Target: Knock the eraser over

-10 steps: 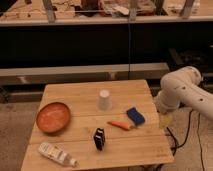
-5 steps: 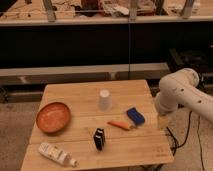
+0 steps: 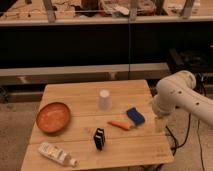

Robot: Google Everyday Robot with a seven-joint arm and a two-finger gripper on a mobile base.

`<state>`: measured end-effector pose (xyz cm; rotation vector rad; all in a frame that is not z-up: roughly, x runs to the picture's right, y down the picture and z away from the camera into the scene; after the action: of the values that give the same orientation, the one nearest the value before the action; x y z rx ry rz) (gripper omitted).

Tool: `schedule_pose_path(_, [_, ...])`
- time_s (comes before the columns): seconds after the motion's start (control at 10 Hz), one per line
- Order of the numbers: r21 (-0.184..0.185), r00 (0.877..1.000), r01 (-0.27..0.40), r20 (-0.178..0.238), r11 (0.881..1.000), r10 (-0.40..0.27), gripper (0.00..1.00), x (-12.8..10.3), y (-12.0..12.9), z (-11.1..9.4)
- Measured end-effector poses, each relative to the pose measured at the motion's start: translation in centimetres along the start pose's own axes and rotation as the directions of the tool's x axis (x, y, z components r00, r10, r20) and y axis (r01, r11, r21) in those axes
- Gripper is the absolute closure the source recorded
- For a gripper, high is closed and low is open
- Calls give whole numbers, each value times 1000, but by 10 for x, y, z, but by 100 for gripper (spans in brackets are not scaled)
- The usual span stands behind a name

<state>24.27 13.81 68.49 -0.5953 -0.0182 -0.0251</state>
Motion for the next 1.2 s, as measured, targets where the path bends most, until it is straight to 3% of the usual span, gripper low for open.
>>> schedule_pose_path(0.5, [-10, 998, 49, 28, 999, -49, 20, -21, 11, 7])
schedule_pose_path(1.2, [-17, 997, 73, 40, 997, -72, 20, -24, 15, 10])
